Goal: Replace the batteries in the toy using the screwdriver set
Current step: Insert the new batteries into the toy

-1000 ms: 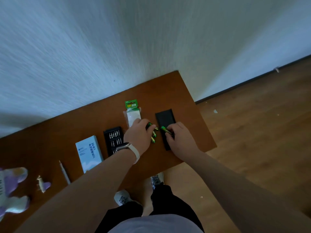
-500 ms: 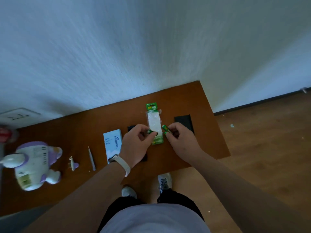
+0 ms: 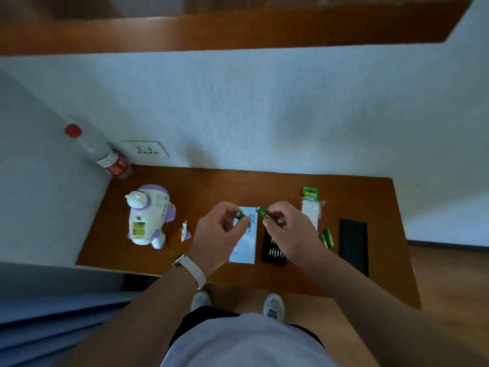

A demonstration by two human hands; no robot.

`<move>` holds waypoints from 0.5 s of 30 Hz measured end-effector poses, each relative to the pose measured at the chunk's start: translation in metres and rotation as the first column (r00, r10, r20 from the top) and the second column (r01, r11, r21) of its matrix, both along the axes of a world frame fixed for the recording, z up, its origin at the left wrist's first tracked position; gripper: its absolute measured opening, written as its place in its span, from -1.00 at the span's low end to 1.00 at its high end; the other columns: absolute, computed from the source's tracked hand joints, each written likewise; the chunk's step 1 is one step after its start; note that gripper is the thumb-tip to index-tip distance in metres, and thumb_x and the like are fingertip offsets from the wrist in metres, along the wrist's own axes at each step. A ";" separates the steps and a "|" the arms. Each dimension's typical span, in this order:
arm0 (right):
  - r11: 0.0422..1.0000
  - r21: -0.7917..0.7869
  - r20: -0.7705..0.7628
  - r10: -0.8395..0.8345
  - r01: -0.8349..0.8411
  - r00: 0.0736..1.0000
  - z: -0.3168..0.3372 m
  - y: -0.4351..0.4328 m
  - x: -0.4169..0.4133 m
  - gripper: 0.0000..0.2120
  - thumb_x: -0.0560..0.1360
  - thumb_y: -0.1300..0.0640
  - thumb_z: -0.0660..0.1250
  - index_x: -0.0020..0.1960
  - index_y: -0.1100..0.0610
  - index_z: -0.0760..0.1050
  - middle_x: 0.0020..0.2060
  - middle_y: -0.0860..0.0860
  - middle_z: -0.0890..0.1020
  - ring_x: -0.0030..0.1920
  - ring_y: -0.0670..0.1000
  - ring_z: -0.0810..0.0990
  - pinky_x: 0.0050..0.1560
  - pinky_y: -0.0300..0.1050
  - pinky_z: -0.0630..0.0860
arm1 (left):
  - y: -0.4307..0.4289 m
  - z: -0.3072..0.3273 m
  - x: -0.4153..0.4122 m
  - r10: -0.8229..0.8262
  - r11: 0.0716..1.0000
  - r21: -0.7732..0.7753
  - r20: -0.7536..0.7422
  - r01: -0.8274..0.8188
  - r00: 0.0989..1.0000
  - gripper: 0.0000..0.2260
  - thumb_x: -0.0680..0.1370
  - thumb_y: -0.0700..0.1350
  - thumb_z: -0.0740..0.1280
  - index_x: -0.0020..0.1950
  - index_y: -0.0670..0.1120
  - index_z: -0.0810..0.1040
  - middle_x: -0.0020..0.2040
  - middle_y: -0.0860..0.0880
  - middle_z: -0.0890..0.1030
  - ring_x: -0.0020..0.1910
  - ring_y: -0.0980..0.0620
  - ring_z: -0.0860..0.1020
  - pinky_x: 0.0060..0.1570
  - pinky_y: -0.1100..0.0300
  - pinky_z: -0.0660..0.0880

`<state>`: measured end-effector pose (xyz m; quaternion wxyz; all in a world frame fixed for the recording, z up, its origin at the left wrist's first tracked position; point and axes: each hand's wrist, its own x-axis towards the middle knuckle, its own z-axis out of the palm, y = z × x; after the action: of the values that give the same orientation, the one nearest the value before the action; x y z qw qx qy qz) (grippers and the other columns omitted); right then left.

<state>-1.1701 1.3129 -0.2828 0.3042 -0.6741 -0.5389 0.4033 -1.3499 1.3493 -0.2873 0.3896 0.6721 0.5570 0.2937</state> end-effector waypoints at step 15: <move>0.991 -0.070 0.083 0.116 -0.110 0.990 0.008 0.036 -0.170 -0.94 0.55 0.05 0.33 -0.01 -0.10 0.48 -0.26 -0.13 0.59 -0.25 -0.19 0.56 -0.28 -0.32 0.45 | -0.003 -0.017 -0.174 0.158 0.978 -0.153 0.088 -0.143 0.984 -0.91 0.54 0.00 0.42 -0.04 0.16 0.53 -0.13 0.07 0.65 -0.09 0.03 0.62 -0.13 0.20 0.59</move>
<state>-1.3400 1.3484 -0.2747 0.2351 -0.6690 -0.5754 0.4076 -1.5240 1.3466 -0.3047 0.4416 0.5822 0.6061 0.3140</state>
